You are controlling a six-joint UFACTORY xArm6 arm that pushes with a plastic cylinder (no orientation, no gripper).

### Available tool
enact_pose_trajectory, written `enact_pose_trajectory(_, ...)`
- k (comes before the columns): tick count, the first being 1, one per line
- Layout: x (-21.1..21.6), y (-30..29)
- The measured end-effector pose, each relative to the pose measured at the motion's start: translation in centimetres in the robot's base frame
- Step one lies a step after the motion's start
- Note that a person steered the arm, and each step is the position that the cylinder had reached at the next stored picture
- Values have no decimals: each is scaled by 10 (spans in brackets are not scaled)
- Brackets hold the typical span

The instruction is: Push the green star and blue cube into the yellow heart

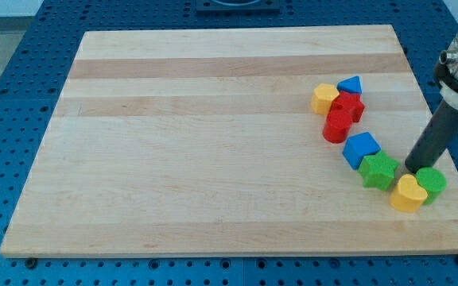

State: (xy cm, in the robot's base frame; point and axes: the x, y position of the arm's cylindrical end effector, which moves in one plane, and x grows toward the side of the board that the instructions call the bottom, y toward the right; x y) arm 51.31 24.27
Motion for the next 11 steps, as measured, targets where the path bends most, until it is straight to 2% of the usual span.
enact_pose_trajectory(1, -17, -1)
enact_pose_trajectory(2, -96, -24)
enact_pose_trajectory(3, -118, -55)
enact_pose_trajectory(6, -93, -93)
enact_pose_trajectory(7, -93, -86)
enact_pose_trajectory(11, -37, -70)
